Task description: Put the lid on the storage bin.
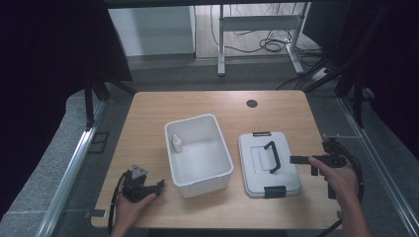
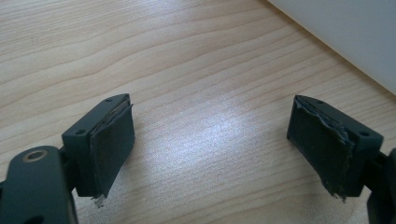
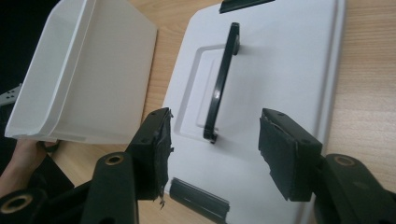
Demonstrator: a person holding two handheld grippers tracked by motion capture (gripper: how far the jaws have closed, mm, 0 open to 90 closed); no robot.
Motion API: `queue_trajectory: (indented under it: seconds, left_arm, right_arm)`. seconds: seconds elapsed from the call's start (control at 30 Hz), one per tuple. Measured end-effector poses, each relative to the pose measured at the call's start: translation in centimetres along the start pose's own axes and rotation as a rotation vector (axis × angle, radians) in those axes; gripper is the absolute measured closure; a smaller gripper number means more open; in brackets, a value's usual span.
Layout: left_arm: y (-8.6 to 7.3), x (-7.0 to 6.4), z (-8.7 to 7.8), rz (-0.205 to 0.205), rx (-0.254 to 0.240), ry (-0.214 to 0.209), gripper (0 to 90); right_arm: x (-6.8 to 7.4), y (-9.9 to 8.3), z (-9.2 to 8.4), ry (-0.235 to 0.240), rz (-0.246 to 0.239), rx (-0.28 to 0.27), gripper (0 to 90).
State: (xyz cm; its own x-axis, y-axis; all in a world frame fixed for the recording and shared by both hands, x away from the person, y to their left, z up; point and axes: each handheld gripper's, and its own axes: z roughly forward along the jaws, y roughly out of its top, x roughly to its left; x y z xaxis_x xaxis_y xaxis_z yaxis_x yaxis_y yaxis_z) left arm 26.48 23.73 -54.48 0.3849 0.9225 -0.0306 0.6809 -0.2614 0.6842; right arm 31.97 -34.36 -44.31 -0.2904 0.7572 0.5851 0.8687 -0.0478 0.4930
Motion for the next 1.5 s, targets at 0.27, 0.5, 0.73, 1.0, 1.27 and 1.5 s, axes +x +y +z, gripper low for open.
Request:
queue_trajectory:
  seconds: [0.27,0.5,0.73,1.0,1.27,1.5]
  left_arm:
    - [-0.1,0.0,-0.1,0.002,-0.001,-0.003,14.8]
    - [-0.1,0.0,-0.1,0.002,-0.004,-0.008,14.8]
    - [-0.1,0.0,-0.1,0.003,-0.004,-0.008,14.8]
    - [-0.1,0.0,-0.1,0.002,-0.003,-0.008,14.8]
    - [-0.1,0.0,-0.1,0.001,-0.004,-0.008,14.8]
    - [-0.1,0.0,-0.1,0.002,-0.003,-0.008,14.8]
  right_arm:
    - [1.5,2.0,0.7,-0.046,-0.008,0.080,47.0]
    - [2.6,3.6,1.8,-0.047,0.003,0.158,55.2]
    - [2.8,4.3,2.4,-0.054,0.010,0.205,56.1]
    - [2.6,5.2,4.2,-0.097,0.025,0.267,58.6]
    - [2.6,6.0,5.5,-0.140,0.041,0.302,63.9]
    - [2.5,6.5,6.5,-0.165,0.061,0.329,65.6]
